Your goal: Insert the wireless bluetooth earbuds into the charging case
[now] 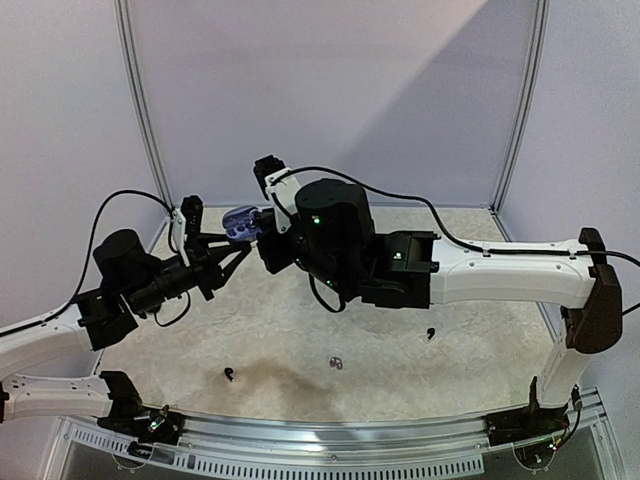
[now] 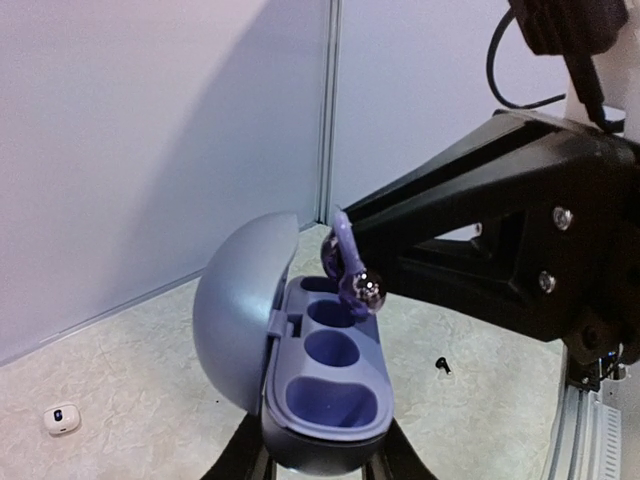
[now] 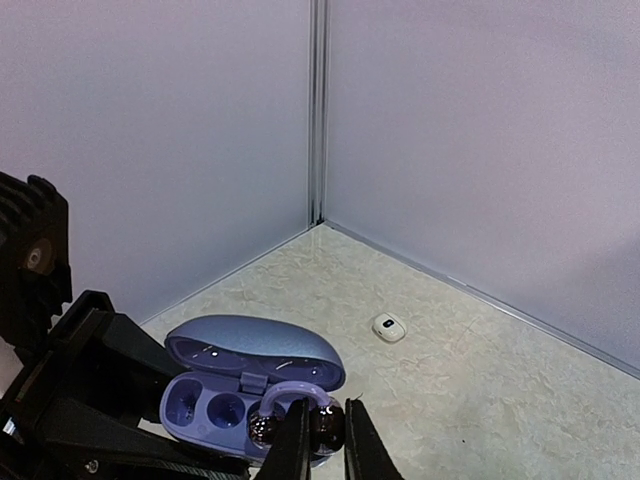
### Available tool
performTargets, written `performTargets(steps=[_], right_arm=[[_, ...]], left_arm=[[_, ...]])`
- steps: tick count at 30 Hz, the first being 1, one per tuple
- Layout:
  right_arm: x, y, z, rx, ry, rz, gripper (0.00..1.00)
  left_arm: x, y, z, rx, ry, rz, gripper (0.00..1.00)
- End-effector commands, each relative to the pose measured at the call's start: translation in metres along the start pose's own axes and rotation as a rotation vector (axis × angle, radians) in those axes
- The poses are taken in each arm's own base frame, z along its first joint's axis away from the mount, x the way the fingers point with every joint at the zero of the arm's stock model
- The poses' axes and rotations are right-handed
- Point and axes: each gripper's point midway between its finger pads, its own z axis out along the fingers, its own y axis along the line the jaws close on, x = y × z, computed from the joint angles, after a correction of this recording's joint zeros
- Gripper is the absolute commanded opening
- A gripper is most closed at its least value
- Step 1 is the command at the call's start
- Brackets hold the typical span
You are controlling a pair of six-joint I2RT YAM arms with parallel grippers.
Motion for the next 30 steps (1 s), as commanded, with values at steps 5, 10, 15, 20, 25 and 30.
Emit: performTargets(steps=[5, 10, 15, 20, 25, 30], right_arm=[[0.005, 0.005, 0.009, 0.024, -0.003, 0.003, 0.01], [0.008, 0.002, 0.011, 0.054, 0.002, 0.003, 0.01], [0.009, -0.001, 0.015, 0.081, 0.007, 0.004, 0.01], [0.020, 0.001, 0.018, 0.084, 0.043, -0.012, 0.01], [0.030, 0.000, 0.017, 0.077, 0.078, -0.029, 0.03], [0.035, 0.006, 0.017, 0.043, 0.092, -0.035, 0.12]], left_arm=[[-0.016, 0.001, 0.003, -0.011, -0.042, 0.024, 0.00], [-0.017, 0.000, 0.003, -0.008, -0.046, 0.031, 0.00], [-0.016, -0.001, 0.003, -0.002, -0.043, 0.035, 0.00], [-0.020, 0.001, 0.003, -0.016, -0.054, 0.043, 0.00], [-0.024, 0.003, 0.002, -0.027, -0.069, 0.055, 0.00], [-0.026, 0.004, 0.003, -0.031, -0.076, 0.064, 0.00]])
